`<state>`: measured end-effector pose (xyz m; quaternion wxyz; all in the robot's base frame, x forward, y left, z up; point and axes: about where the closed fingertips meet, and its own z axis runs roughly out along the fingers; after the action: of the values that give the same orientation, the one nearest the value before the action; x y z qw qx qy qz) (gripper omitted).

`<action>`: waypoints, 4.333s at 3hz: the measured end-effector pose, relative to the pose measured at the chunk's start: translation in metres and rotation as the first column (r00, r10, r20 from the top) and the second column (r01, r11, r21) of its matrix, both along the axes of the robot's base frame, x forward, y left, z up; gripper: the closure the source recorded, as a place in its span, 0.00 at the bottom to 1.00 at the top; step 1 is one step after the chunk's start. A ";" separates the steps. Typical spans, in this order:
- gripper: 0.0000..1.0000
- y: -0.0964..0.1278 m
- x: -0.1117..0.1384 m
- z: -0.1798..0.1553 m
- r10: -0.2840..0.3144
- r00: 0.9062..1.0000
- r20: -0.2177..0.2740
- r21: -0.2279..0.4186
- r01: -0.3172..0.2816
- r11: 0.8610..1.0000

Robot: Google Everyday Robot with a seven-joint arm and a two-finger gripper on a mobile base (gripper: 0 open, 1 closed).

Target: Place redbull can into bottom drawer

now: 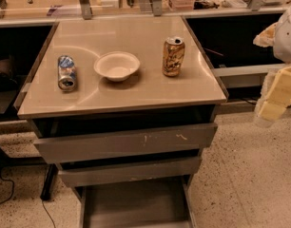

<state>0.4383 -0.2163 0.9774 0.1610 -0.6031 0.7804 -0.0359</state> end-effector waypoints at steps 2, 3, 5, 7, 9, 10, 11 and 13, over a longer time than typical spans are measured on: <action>0.00 0.014 -0.002 -0.004 -0.011 1.000 -0.009 0.022 0.011 1.000; 0.00 0.061 0.008 -0.009 0.045 0.998 -0.032 0.067 -0.043 0.997; 0.00 0.118 0.030 -0.007 0.151 0.988 -0.043 0.111 -0.145 0.983; 0.00 0.161 0.057 -0.017 0.182 0.983 -0.014 0.207 -0.176 0.962; 0.00 0.201 0.091 -0.017 0.207 0.978 0.002 0.232 -0.202 0.951; 0.00 0.230 0.102 -0.028 0.235 0.972 0.020 0.260 -0.232 0.938; 0.00 0.260 0.127 -0.046 0.241 0.970 -0.018 0.242 -0.229 0.943; 0.00 0.289 0.139 -0.058 0.298 0.949 -0.106 0.167 -0.278 0.946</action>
Offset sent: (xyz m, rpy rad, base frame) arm -0.0049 0.0330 -0.0157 0.0539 0.0442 -0.0252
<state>0.5775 0.0728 0.9195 0.1585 -0.6980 0.6930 0.0862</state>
